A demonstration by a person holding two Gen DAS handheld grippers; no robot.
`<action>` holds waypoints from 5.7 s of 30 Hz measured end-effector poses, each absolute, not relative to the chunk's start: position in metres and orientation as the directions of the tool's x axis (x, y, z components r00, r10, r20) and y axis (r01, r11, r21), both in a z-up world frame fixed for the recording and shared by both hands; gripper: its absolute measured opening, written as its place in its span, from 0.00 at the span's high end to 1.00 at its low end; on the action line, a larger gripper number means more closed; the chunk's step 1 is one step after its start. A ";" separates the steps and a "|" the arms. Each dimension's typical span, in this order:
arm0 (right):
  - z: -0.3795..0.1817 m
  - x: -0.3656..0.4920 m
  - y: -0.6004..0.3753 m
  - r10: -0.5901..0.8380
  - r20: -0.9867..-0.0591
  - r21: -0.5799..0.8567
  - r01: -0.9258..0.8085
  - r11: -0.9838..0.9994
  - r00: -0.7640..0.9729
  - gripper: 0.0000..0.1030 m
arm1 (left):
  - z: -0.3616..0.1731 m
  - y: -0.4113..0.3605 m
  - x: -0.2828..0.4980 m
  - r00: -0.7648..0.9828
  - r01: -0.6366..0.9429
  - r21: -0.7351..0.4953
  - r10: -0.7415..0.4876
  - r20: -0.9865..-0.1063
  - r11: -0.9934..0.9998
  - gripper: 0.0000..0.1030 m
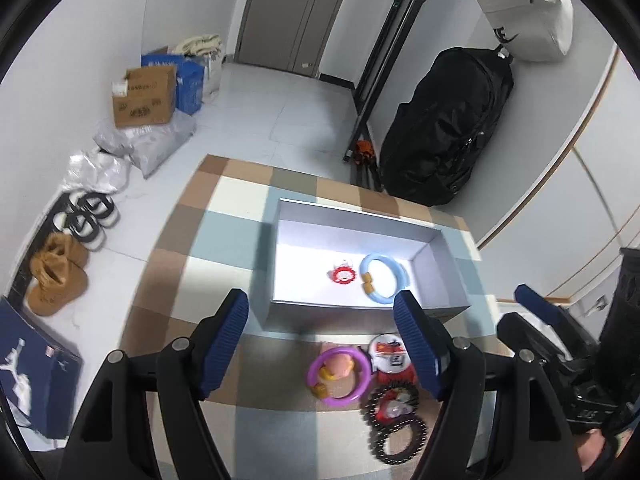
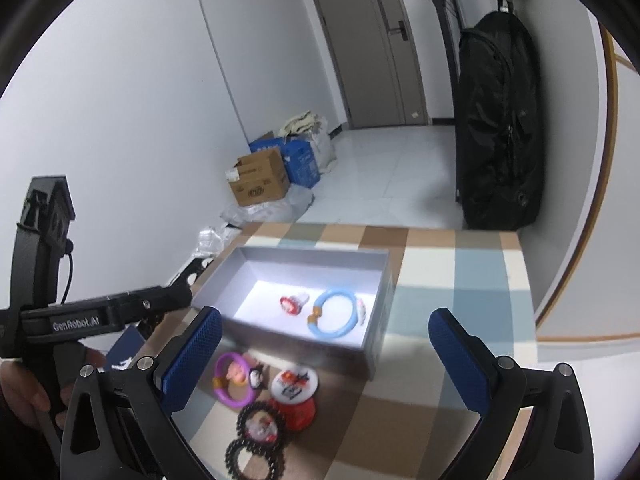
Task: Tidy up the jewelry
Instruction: 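Lift both tools out of the box back over the table items, then grasp the purple ring with the left tool, leaving the pig toy, then grasp the white round badge with the right tool while the left holds the purple ring, then carry the purple ring and badge into the silver box and open both tools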
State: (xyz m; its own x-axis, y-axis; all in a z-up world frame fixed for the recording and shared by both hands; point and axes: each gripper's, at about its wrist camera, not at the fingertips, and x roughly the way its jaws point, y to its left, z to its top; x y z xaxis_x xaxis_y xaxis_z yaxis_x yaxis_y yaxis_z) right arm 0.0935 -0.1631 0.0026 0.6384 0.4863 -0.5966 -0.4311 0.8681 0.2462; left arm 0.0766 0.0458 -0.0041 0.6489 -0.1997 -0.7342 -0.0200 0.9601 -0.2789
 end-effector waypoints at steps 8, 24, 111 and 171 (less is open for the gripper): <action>-0.009 0.084 -0.164 0.491 -0.621 0.259 -0.432 0.864 0.611 0.00 | -0.026 0.035 0.066 0.611 -0.022 -0.260 -0.193 -0.768 0.965 0.18; -0.021 0.087 -0.173 0.452 -0.657 0.257 -0.384 0.887 0.603 0.00 | -0.057 0.023 0.077 0.519 -0.030 -0.229 -0.180 -0.836 0.973 0.18; -0.065 0.114 -0.086 0.267 -0.874 0.095 -0.396 0.913 0.405 0.59 | -0.030 0.073 0.084 0.560 -0.020 -0.534 -0.433 -0.706 0.845 0.55; -0.013 0.182 -0.155 0.609 -0.611 0.436 -0.427 0.792 0.505 0.59 | -0.026 0.037 0.161 0.569 0.034 -0.489 -0.419 -0.707 0.872 0.55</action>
State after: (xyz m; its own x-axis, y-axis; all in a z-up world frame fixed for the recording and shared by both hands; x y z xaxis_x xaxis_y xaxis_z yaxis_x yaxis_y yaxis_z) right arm 0.1825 -0.1550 -0.0133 0.5049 0.6094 -0.6113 -0.4273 0.7918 0.4365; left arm 0.1610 0.0373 -0.0258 0.5693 -0.4188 -0.7075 0.0336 0.8717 -0.4889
